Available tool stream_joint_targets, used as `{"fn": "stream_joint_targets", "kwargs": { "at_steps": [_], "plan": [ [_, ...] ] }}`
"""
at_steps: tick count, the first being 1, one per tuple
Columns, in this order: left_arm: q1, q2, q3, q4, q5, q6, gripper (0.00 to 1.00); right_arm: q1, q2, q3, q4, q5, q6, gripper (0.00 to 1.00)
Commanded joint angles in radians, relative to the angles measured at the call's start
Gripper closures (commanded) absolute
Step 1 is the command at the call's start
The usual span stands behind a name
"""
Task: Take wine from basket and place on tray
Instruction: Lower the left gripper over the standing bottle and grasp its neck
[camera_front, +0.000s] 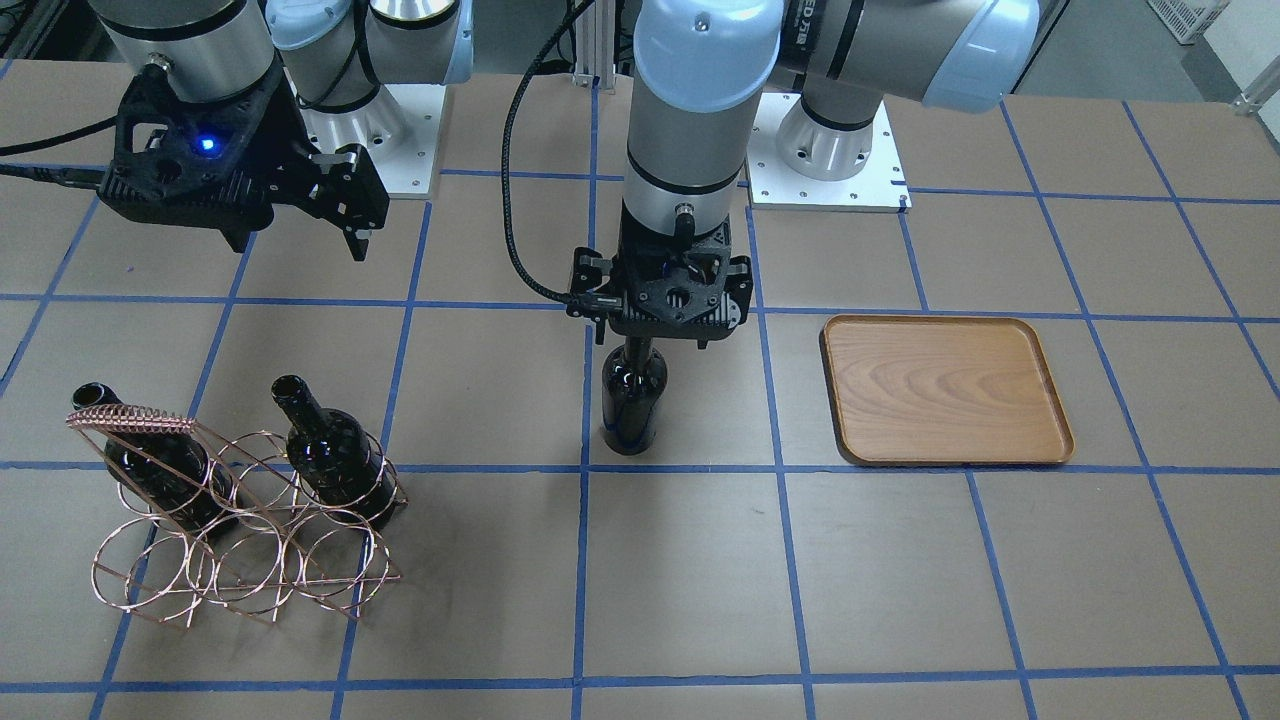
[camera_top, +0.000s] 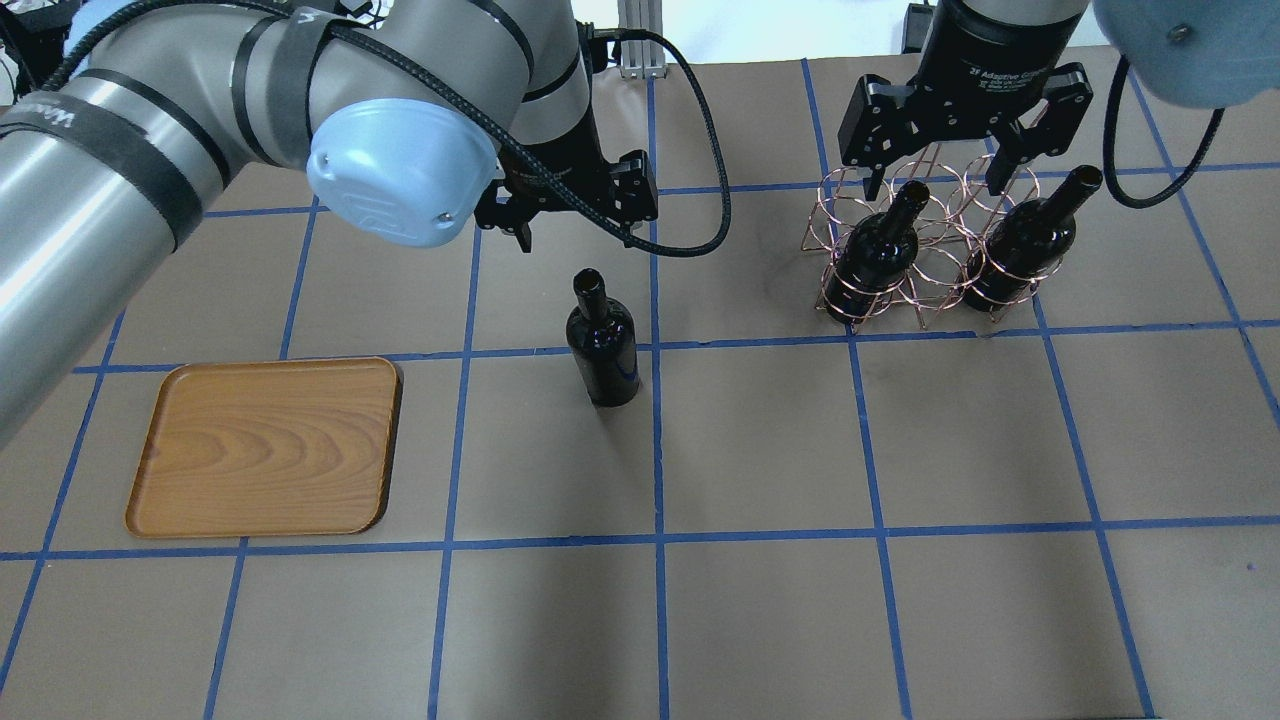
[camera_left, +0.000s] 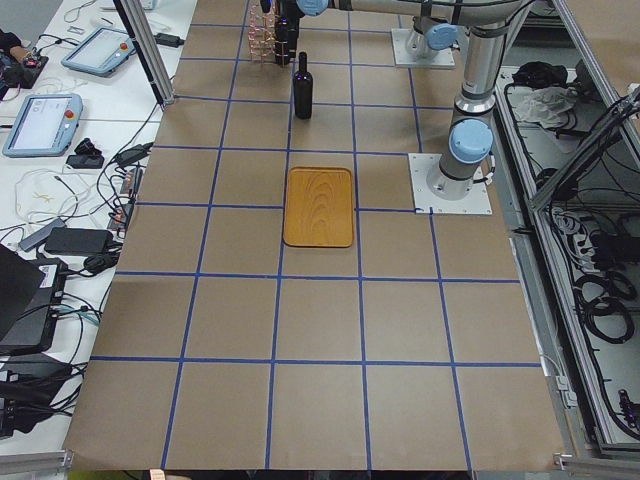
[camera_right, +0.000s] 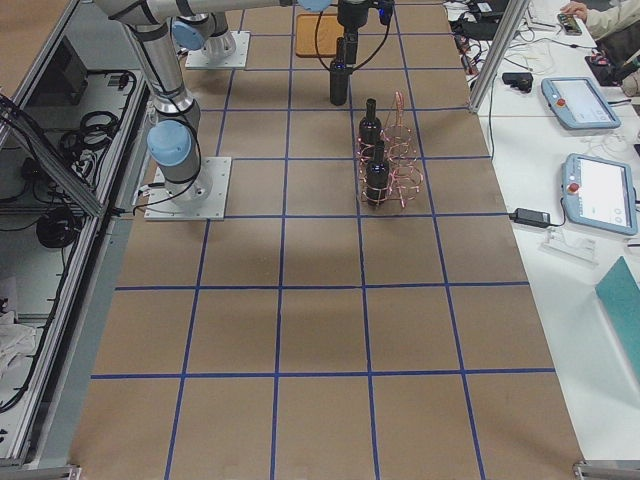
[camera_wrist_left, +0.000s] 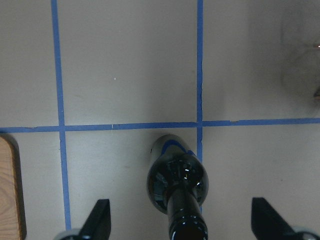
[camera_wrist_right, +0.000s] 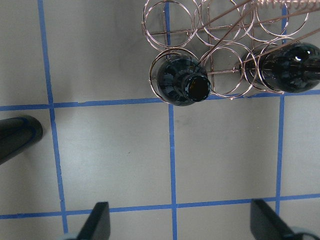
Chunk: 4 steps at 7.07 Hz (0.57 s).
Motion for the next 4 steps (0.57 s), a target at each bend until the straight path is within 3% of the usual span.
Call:
{"fn": "stream_joint_targets", "kwargs": {
  "at_steps": [1, 2, 3, 4],
  "plan": [
    [-0.004, -0.019, -0.041, -0.027, -0.021, 0.007, 0.06, 0.0, -0.001, 0.001, -0.002, 0.0, 0.001, 0.0],
    [-0.006, -0.016, -0.058, -0.027, -0.022, 0.007, 0.06, -0.002, 0.0, 0.001, -0.002, 0.0, -0.001, 0.0],
    [-0.006, -0.017, -0.06, -0.028, -0.022, 0.006, 0.22, -0.002, -0.001, 0.001, 0.0, 0.001, 0.001, 0.0],
    [-0.006, -0.016, -0.06, -0.03, -0.037, -0.005, 0.26, -0.002, 0.0, 0.002, -0.002, 0.0, 0.001, 0.0]
  ]
}}
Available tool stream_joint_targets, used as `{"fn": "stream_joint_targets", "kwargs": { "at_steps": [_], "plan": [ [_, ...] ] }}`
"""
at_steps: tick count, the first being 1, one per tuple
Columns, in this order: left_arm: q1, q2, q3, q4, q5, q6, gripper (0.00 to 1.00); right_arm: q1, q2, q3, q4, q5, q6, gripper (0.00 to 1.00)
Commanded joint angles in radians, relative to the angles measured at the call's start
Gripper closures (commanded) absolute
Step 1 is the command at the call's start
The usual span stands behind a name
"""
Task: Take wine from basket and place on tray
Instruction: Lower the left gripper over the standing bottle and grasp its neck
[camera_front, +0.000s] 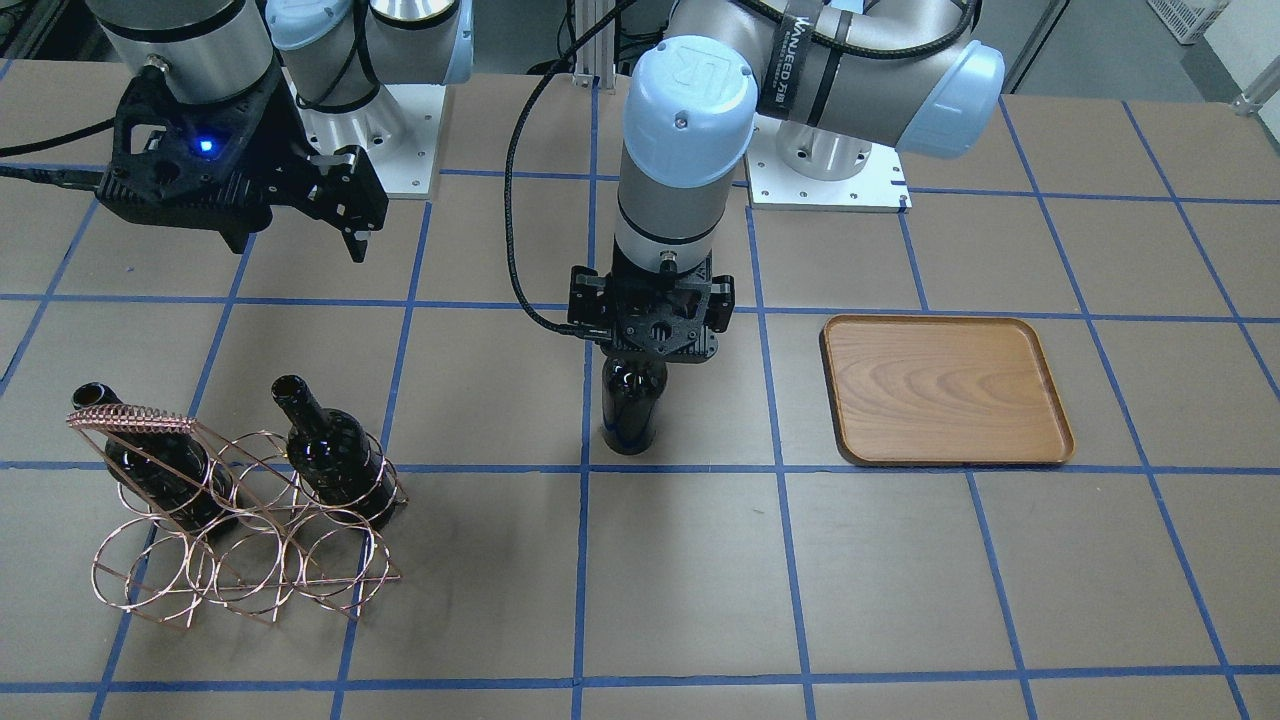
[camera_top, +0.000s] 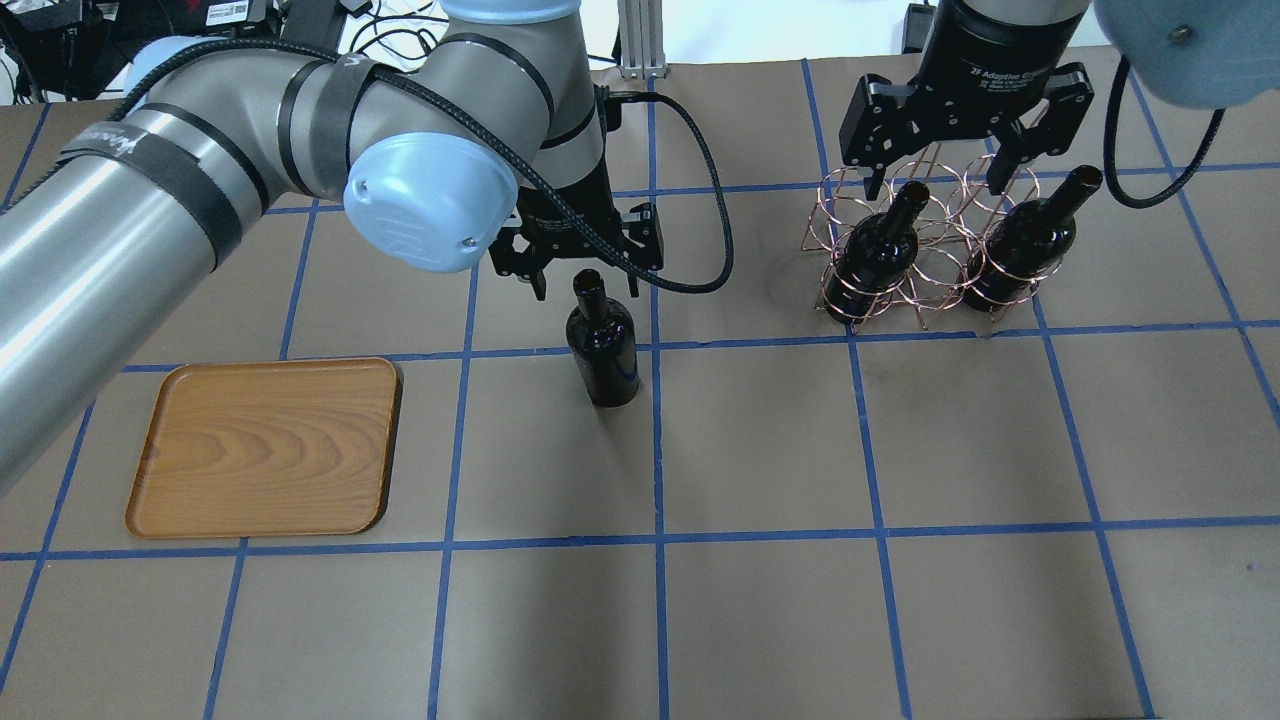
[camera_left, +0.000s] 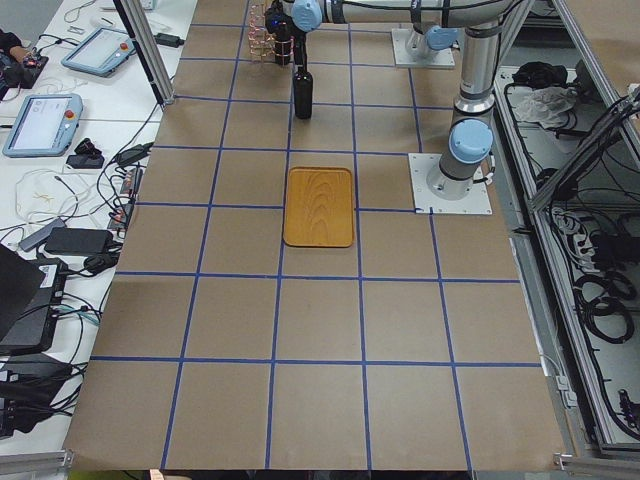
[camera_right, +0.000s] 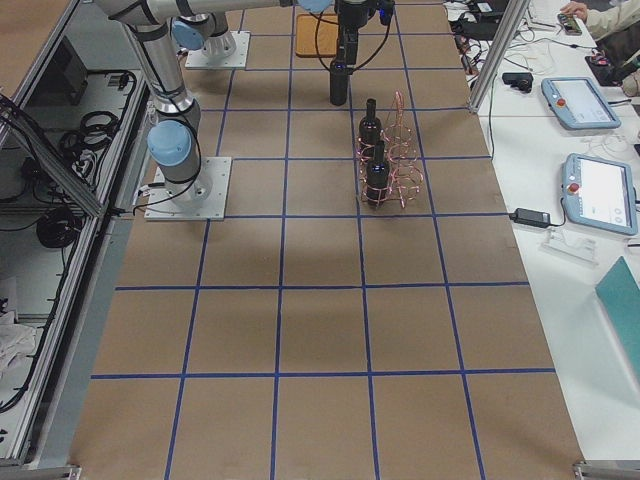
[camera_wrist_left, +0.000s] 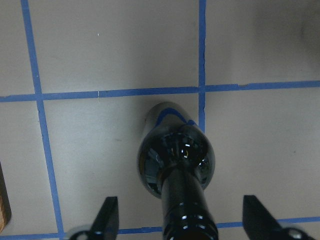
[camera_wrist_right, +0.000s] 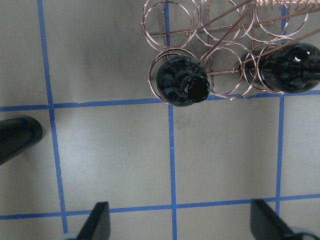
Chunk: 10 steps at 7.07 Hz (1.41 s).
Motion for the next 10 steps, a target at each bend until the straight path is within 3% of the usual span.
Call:
{"fn": "stream_joint_targets", "kwargs": {
  "at_steps": [1, 4, 6, 7, 8, 10],
  "plan": [
    [0.0, 0.005, 0.0, -0.001, -0.015, -0.01, 0.39, 0.0, -0.001, 0.001, -0.001, 0.004, 0.002, 0.0],
    [0.003, 0.011, 0.01, 0.001, -0.016, -0.013, 0.56, 0.0, 0.001, 0.001, -0.001, 0.002, 0.002, 0.0],
    [0.013, 0.031, 0.012, -0.001, -0.009, -0.009, 0.86, 0.0, 0.001, 0.001, -0.001, 0.002, 0.002, 0.0],
    [0.041, 0.048, 0.015, -0.005, -0.007, 0.002, 0.93, 0.0, 0.001, 0.001, -0.001, 0.002, 0.002, 0.0],
    [0.094, 0.082, 0.016, -0.031, -0.001, 0.007, 1.0, 0.0, 0.001, 0.001, -0.001, 0.002, 0.002, 0.0],
    [0.223, 0.184, -0.009, -0.141, 0.107, 0.156, 1.0, 0.0, 0.001, 0.001, -0.001, 0.002, 0.0, 0.0]
  ]
}}
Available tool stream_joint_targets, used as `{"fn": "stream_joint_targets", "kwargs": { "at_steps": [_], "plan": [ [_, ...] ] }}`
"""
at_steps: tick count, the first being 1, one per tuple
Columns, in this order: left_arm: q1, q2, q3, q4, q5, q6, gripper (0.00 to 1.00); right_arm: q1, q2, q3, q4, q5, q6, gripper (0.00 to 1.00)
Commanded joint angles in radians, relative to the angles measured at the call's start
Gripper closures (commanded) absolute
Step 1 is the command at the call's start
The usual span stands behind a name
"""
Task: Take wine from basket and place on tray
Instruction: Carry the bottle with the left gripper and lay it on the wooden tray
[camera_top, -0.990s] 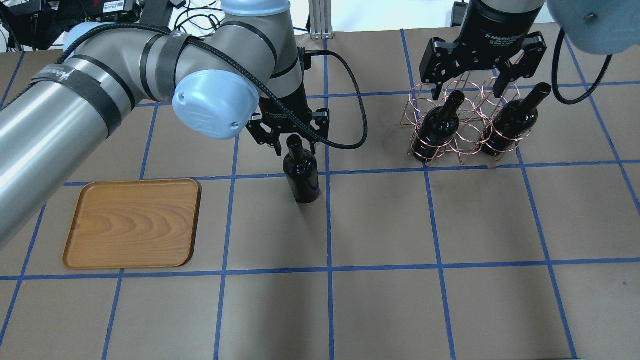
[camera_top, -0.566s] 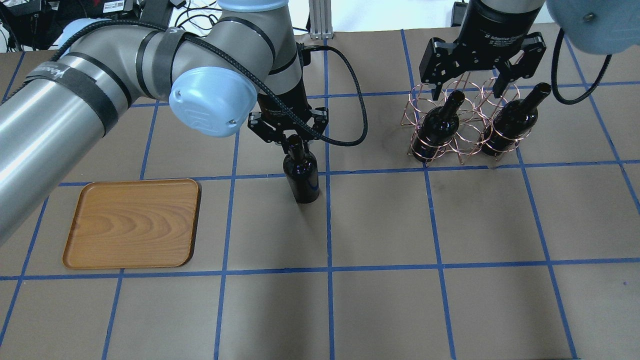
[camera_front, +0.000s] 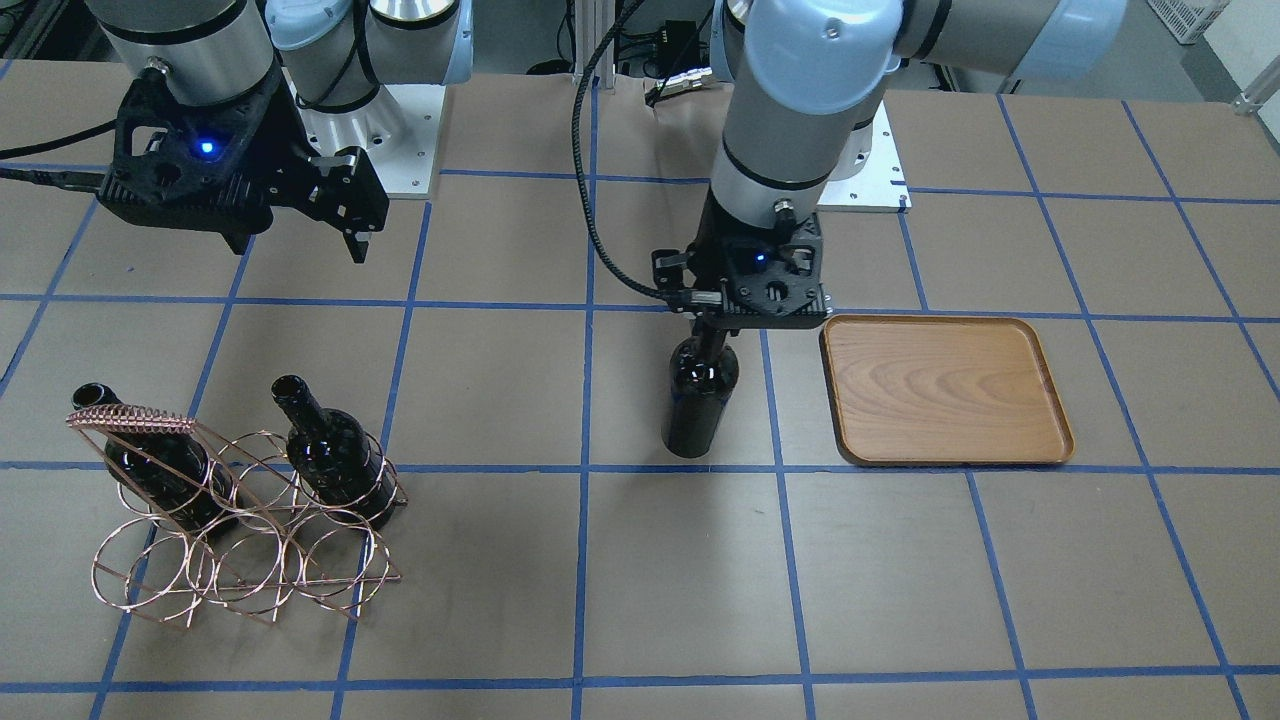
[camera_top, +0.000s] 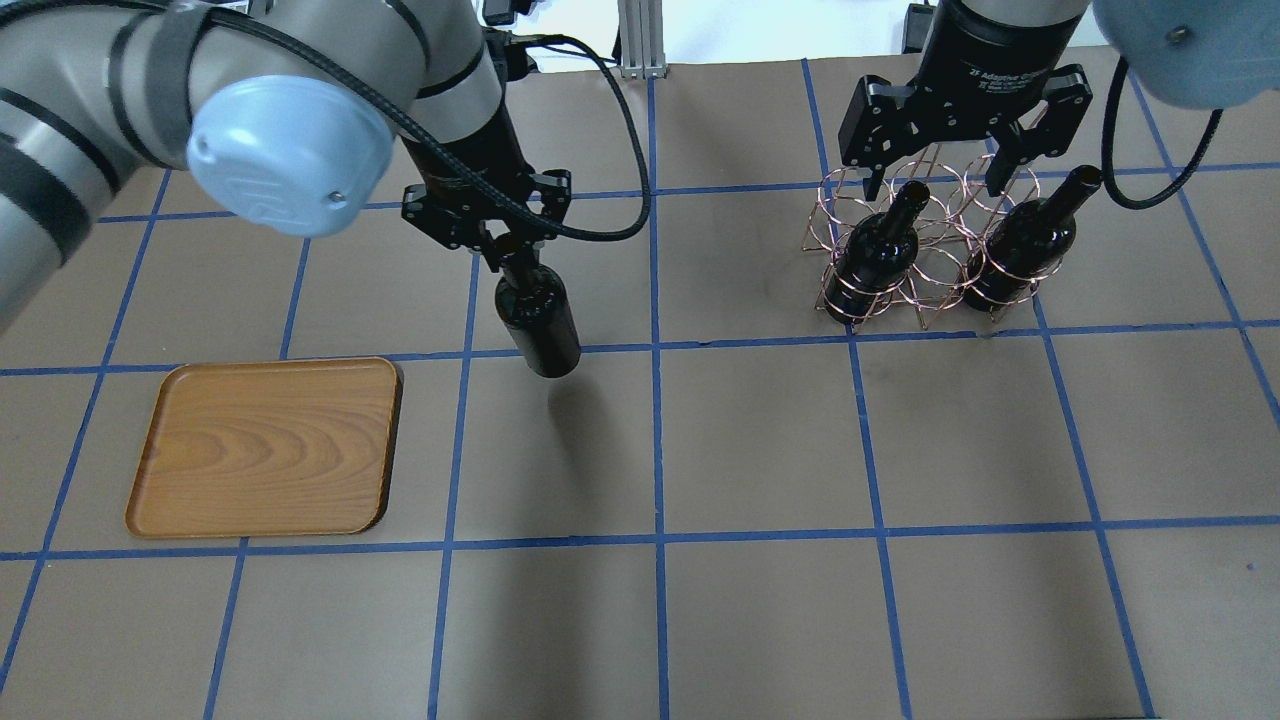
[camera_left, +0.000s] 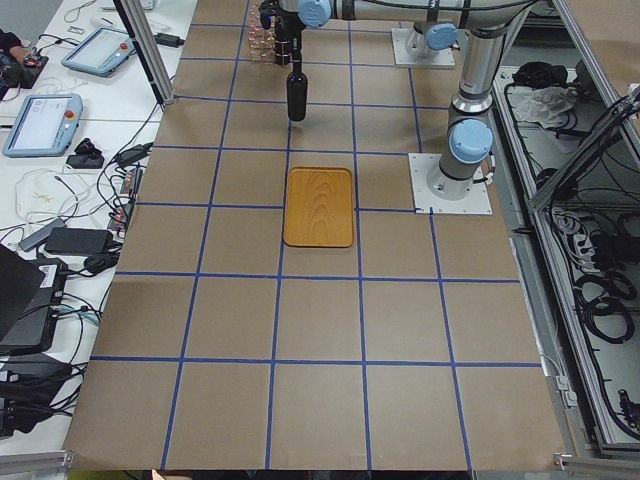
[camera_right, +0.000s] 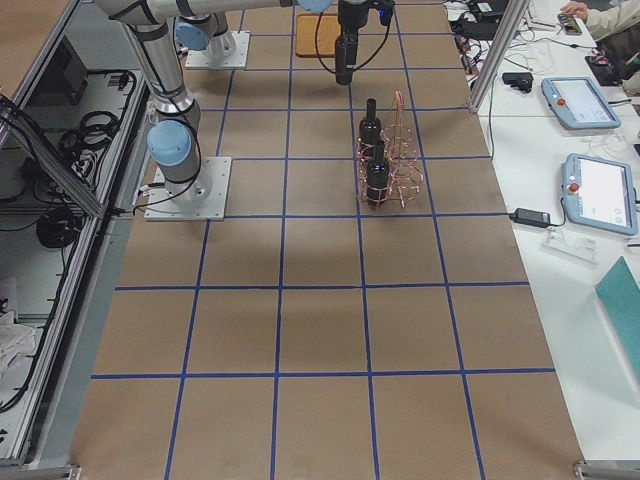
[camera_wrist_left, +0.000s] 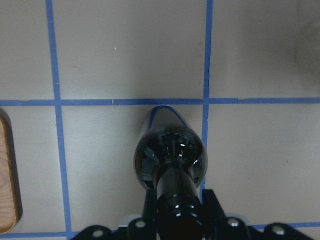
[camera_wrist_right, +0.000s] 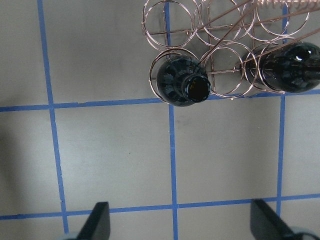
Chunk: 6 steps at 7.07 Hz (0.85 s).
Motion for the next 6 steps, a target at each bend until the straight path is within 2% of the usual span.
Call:
{"fn": "stream_joint_targets", "kwargs": {
  "at_steps": [1, 4, 6],
  "plan": [
    [0.165, 0.112, -0.042, -0.118, 0.068, 0.126, 1.0, 0.0, 0.0, 0.0, 0.0, 0.0, -0.001, 0.0],
    [0.535, 0.229, -0.194, -0.095, 0.065, 0.515, 1.0, -0.001, 0.0, 0.0, 0.003, -0.002, 0.0, 0.0],
    [0.602, 0.252, -0.249, -0.041, 0.065, 0.57, 1.0, -0.001, -0.002, 0.0, 0.002, -0.002, 0.0, 0.0]
  ]
}}
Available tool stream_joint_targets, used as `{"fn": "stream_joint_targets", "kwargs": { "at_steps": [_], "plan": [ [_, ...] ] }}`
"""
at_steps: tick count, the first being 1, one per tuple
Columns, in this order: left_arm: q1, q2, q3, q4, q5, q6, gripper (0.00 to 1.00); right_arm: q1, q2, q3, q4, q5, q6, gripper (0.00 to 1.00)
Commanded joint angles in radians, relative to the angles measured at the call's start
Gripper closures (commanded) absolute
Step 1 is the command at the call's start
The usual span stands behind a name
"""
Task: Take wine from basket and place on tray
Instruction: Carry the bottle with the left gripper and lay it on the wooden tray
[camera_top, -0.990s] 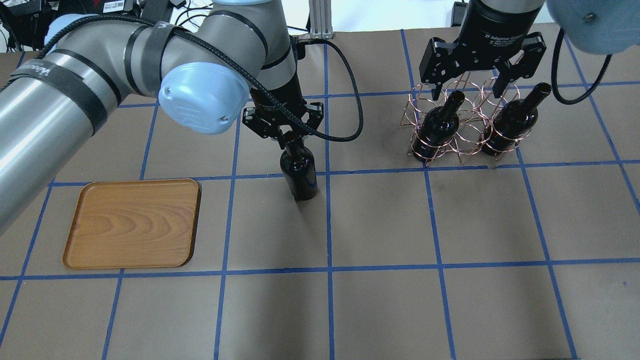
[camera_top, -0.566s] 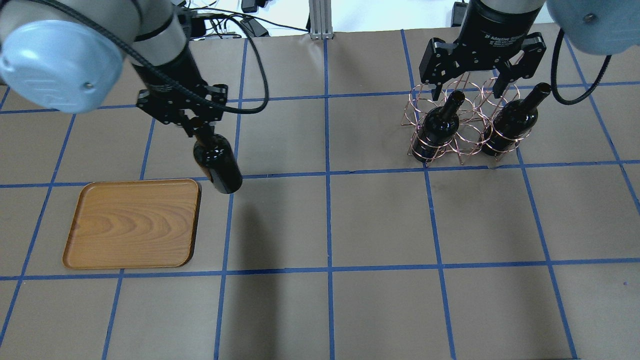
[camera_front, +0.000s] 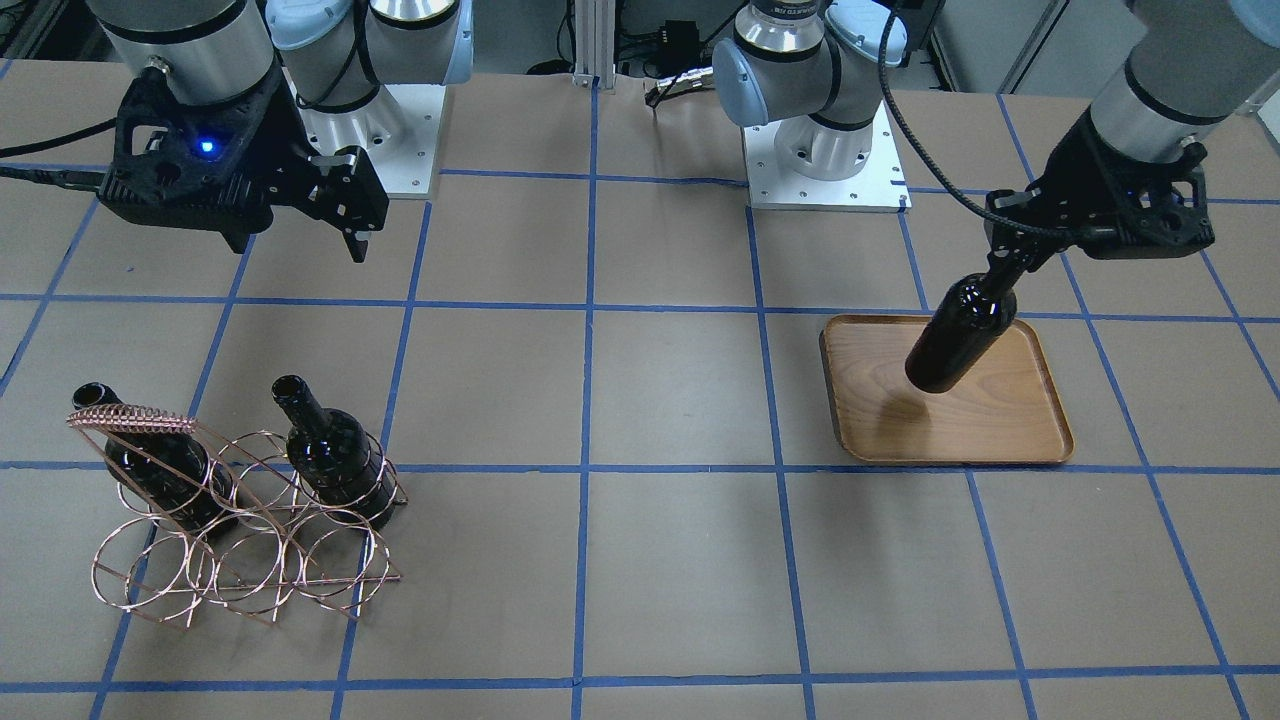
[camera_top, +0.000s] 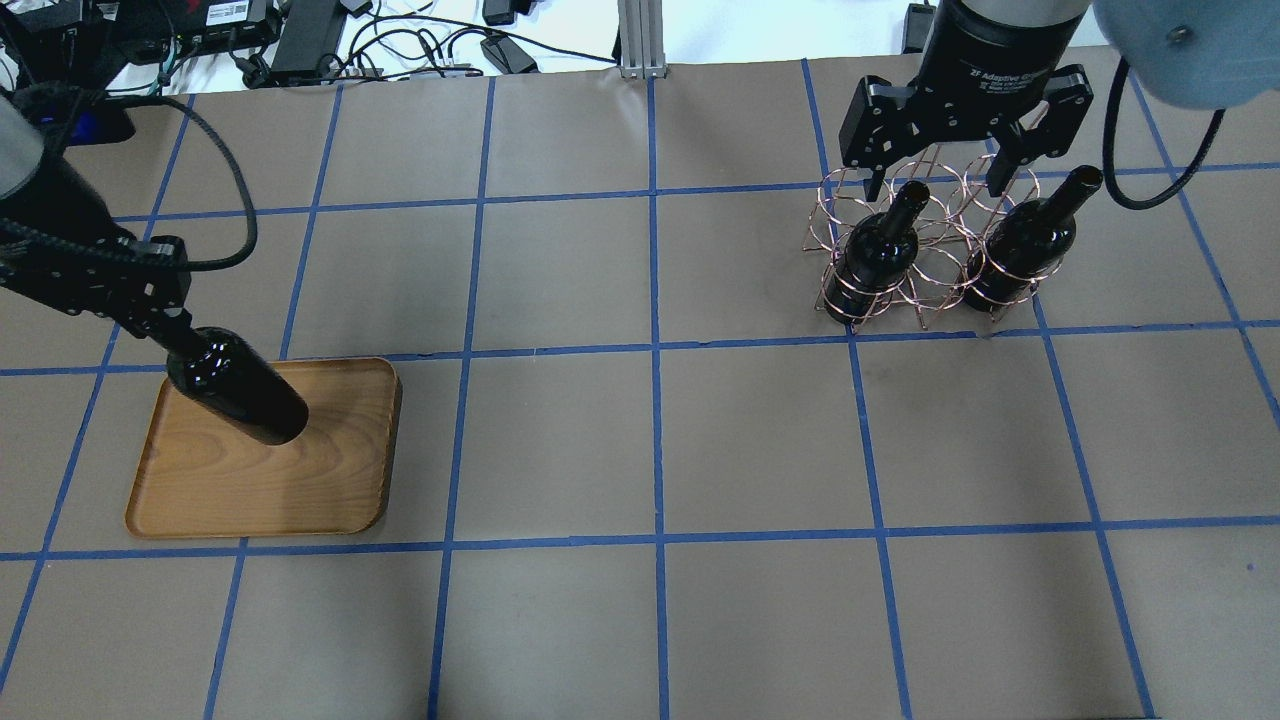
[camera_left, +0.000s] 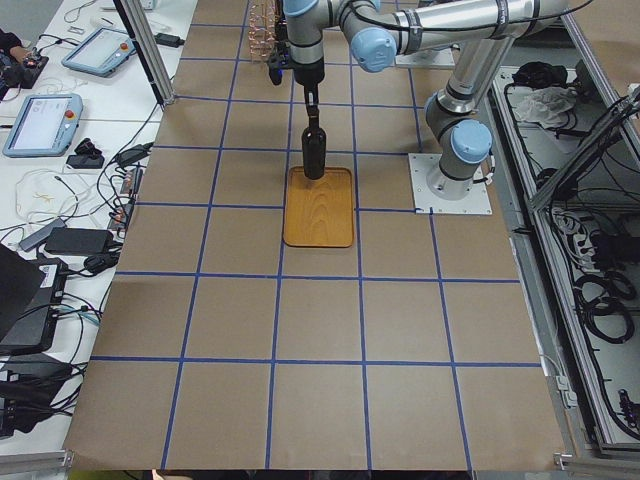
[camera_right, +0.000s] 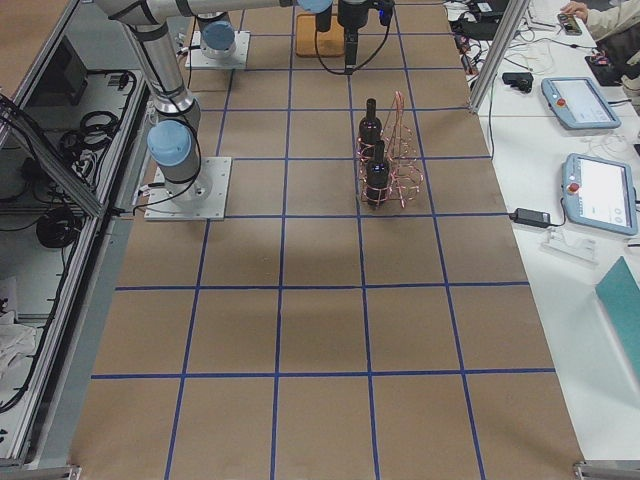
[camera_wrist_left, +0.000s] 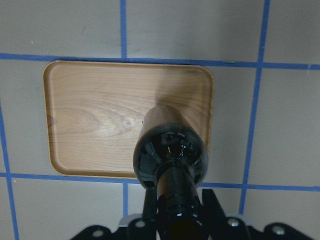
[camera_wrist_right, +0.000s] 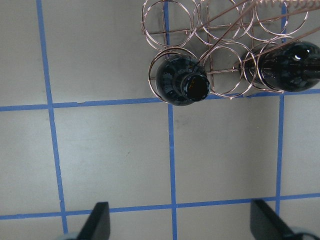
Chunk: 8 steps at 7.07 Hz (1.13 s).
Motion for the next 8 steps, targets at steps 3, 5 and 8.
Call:
{"fn": "stream_joint_targets", "kwargs": {
  "at_steps": [3, 5, 8],
  "plan": [
    [0.065, 0.031, -0.09, 0.063, -0.007, 0.064, 1.0, -0.001, -0.001, 0.0, -0.002, -0.002, -0.001, 0.0],
    [0.098, 0.026, -0.134, 0.107, -0.035, 0.069, 1.0, 0.001, -0.001, 0.0, -0.002, -0.004, -0.001, 0.0],
    [0.101, 0.017, -0.125, 0.109, -0.035, 0.159, 0.01, 0.001, -0.001, 0.0, 0.0, -0.001, 0.0, 0.0]
  ]
}}
